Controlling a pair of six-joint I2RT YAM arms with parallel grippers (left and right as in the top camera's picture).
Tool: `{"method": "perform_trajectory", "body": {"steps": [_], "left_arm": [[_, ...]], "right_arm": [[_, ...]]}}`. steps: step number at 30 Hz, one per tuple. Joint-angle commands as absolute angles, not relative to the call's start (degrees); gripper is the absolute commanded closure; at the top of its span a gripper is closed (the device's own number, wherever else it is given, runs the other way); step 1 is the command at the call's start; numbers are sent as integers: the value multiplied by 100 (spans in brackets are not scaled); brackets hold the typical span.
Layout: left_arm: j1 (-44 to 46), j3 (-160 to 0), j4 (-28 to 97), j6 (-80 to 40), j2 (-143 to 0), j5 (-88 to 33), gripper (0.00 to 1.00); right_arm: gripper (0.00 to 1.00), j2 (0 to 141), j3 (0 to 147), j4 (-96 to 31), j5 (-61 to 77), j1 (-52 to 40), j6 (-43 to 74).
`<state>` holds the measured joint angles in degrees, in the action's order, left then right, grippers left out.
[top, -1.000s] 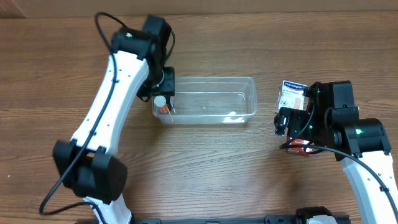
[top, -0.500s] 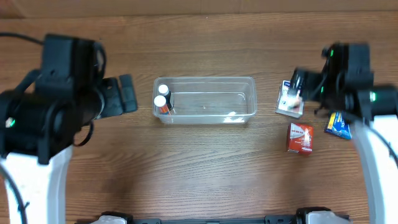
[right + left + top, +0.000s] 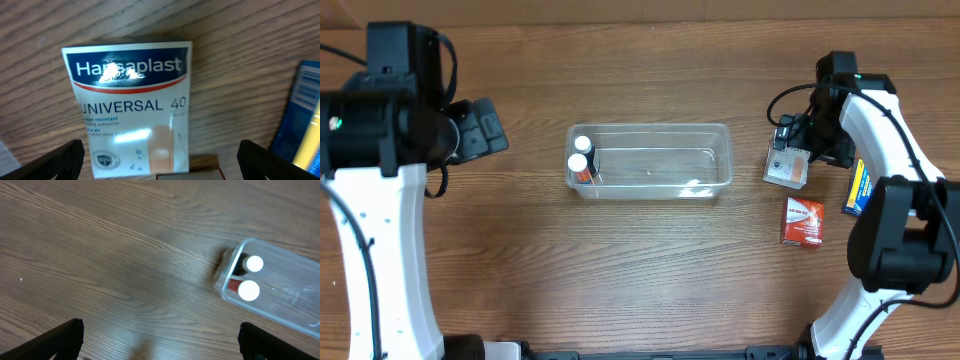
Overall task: Pack container
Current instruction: 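Grasp the white Hansaplast box with the right gripper, then lower the Hansaplast box upright into the container's right end, release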
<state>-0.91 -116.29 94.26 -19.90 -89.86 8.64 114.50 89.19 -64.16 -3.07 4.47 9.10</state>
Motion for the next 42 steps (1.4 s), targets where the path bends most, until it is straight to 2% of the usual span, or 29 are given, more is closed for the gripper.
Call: {"method": "perform_trajectory", "body": {"steps": [1, 15, 19, 27, 31, 35, 38, 42], "left_arm": [[-115, -11673, 9395, -1931, -9236, 915, 0], [-115, -11673, 9380, -1931, -9376, 895, 0], [-115, -11673, 9382, -1931, -9376, 895, 0], [-115, -11673, 9386, -1931, -9376, 891, 0], [-115, -11673, 9384, -1929, -9376, 829, 0], [-115, -11673, 9386, -1929, -9376, 829, 0], [-115, -11673, 9391, -1929, -9376, 829, 0], [-115, -11673, 9384, -1929, -9376, 832, 0]], "right_arm": [[0, 11649, 8997, -6357, 16, 447, 703], [1, 12005, 8995, -6351, 143, 447, 705], [20, 12005, 8997, -6351, 145, 447, 707], [30, 11970, 9052, -6427, 416, 447, 749], [32, 11566, 9588, -6888, 421, 351, 746], [32, 10547, 10213, -7369, 421, -115, 746], [32, 9762, 10272, -7568, 412, -891, 838], [32, 9631, 10232, -7679, 322, -1776, 1483]]}}
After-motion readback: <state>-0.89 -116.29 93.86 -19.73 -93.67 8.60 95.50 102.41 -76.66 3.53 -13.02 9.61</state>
